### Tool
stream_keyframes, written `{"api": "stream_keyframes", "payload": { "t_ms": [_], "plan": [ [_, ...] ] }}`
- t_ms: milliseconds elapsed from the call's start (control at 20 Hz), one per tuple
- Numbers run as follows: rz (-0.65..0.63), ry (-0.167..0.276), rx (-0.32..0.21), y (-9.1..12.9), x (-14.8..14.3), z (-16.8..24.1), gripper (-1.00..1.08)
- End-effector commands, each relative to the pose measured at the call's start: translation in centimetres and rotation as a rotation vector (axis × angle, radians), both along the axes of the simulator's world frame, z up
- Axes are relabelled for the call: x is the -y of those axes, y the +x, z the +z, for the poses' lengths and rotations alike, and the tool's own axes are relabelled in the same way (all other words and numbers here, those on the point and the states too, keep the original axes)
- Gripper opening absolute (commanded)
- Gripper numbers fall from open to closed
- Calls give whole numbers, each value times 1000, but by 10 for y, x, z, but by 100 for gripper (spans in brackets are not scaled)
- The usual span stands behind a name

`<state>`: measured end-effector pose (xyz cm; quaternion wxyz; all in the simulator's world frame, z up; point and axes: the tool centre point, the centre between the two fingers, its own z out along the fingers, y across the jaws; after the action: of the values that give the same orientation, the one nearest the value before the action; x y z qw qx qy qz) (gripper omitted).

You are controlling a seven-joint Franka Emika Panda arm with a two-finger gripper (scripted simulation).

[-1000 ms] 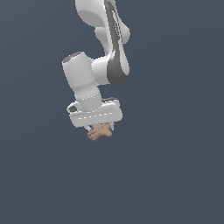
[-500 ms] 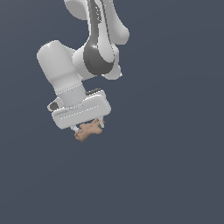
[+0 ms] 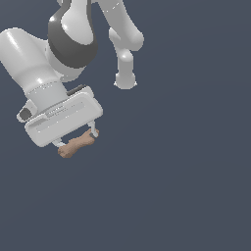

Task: Pick up the object and move it to a goal position.

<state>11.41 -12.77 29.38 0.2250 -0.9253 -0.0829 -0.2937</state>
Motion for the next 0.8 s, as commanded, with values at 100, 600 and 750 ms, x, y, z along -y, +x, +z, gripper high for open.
{"api": "stream_keyframes", "payload": {
  "t_ms": [100, 600, 750],
  "plan": [
    [59, 30, 62, 11, 20, 26, -100],
    [148, 75, 148, 28, 50, 63, -100],
    [162, 82, 161, 31, 54, 69, -100]
  ]
}}
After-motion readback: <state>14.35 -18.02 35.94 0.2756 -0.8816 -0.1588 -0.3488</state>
